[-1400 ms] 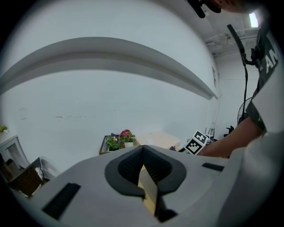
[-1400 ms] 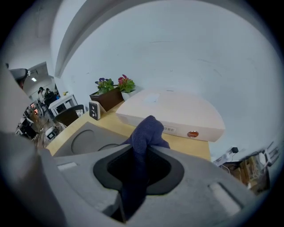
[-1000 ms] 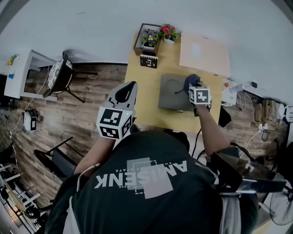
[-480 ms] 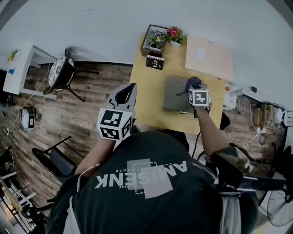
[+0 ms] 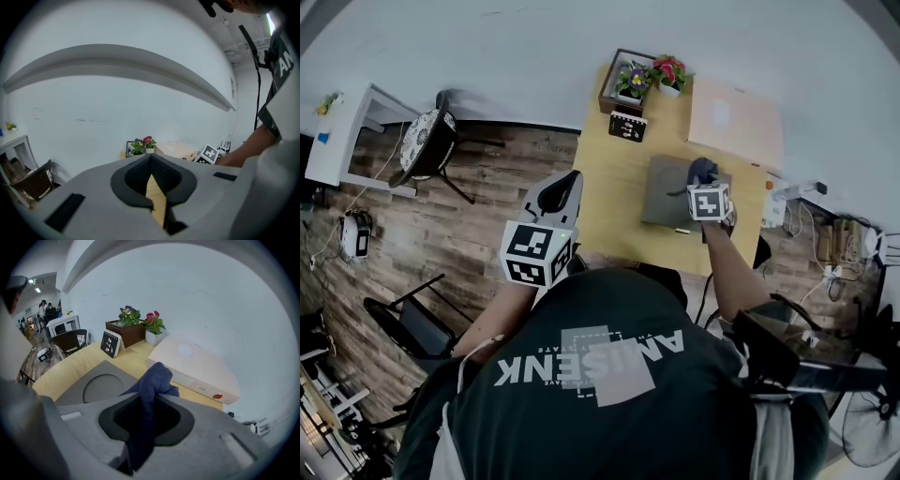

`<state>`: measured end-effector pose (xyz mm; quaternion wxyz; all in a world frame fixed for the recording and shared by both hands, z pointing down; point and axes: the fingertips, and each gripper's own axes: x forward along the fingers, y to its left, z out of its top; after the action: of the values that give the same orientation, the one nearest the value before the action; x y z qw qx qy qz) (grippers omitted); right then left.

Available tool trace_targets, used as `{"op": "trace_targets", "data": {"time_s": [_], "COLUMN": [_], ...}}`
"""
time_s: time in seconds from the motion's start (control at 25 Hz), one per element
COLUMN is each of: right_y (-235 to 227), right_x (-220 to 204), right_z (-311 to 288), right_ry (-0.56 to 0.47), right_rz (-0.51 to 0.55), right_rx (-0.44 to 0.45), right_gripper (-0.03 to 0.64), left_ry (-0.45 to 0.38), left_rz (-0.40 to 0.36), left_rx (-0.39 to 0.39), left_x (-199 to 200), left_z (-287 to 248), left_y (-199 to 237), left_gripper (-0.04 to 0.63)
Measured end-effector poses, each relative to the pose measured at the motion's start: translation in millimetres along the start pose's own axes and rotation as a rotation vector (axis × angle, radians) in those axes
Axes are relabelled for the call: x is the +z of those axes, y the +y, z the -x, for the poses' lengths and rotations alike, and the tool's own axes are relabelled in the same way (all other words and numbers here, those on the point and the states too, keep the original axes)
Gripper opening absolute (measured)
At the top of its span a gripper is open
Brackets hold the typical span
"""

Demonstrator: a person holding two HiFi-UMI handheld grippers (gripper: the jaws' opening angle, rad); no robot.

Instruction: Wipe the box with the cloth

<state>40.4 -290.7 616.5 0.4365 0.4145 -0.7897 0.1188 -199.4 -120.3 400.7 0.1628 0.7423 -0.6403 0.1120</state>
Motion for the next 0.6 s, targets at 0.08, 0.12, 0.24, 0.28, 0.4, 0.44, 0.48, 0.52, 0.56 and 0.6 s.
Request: {"op": "trace_targets", "data": {"time_s": [0.08, 0.12, 0.24, 0.28, 0.4, 0.44, 0.48, 0.52, 0.56, 0.6], "right_y": [2, 3, 8, 9, 13, 15, 17, 19, 21, 23], "right_x": [1, 2, 4, 5, 7, 8, 10, 10, 12, 14], "right_z": [2, 2, 1, 1, -1, -2, -3, -5, -6, -6], "right_ry": [-0.002, -0.004, -0.013, -0.014, -0.01, -0.009, -0.008, -0.007, -0.008, -0.01], "right_rz": [-0.009, -0.006, 0.0, -0.005, -0.013, -0.011, -0.006, -0.004, -0.006, -0.01], "right_rx": [-0.011, -0.014, -0.024, -0.03, -0.023, -0.01, 0.003, 0.012, 0.016, 0.019], "right_gripper": [0.071, 0.071, 0.072, 0.072, 0.072, 0.072, 0.072, 0.072, 0.072, 0.072], "left_ry": [-0.002, -0.003, -0.005, -0.007, -0.01, -0.009, -0.007, -0.005, -0.004, -0.004], "left_rz": [0.002, 0.003, 0.008, 0.013, 0.026, 0.027, 0.026, 0.026, 0.025, 0.027], "left_rx": [0.005, 0.008, 0.014, 0.015, 0.021, 0.023, 0.024, 0.025, 0.026, 0.026], "left_x": [0, 0, -1, -2, -3, -4, -5, -5, -6, -6], "left_z": [3, 4, 6, 6, 8, 9, 10, 11, 11, 12], "left_y": [4, 6, 13, 15, 23, 24, 26, 27, 29, 30], "left_gripper": [0.0, 0.0, 0.0, 0.0, 0.0, 0.0, 0.0, 0.0, 0.0, 0.0]}}
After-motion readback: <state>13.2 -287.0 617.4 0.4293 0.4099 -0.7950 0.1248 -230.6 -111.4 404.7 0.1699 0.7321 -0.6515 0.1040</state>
